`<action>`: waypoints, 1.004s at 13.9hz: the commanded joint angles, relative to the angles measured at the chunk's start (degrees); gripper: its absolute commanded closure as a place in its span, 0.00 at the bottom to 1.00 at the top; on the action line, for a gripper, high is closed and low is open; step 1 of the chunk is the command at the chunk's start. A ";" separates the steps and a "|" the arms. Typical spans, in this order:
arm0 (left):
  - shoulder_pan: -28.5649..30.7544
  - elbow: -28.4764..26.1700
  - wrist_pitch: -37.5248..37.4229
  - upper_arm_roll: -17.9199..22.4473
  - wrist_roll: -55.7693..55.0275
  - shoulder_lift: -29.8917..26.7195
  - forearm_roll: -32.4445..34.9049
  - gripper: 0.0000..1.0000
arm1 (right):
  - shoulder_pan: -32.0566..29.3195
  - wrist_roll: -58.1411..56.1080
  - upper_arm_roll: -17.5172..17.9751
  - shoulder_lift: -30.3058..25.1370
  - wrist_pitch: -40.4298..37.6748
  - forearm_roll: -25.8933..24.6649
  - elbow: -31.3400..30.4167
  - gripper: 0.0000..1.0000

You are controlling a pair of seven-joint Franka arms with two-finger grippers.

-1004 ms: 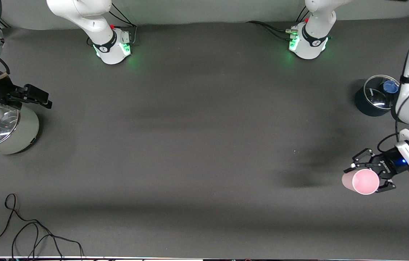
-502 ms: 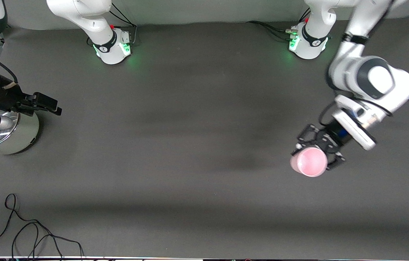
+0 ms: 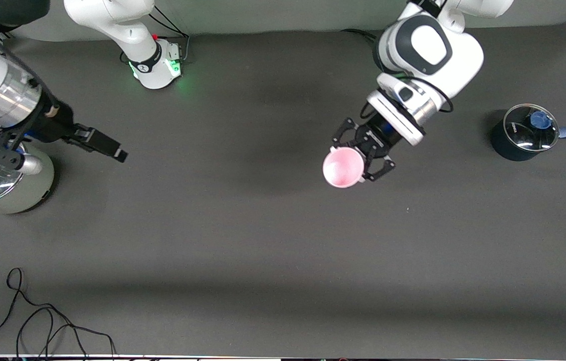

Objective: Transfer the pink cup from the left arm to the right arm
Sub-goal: 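Lift the pink cup with the left gripper toward the table middle, then reach the right gripper to the cup rim beside the left gripper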

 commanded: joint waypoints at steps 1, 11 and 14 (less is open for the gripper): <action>-5.56 0.43 4.45 1.18 -0.33 -0.76 -1.10 0.48 | 2.20 11.49 -0.45 3.70 -0.36 3.03 7.02 0.00; -6.63 3.51 6.57 1.27 -0.07 4.24 -0.57 0.48 | 16.53 44.90 -0.54 9.50 6.93 0.14 14.93 0.00; -6.63 3.51 6.57 1.27 0.02 4.51 -0.31 0.48 | 20.48 46.34 -0.54 12.32 6.93 -1.70 17.84 0.00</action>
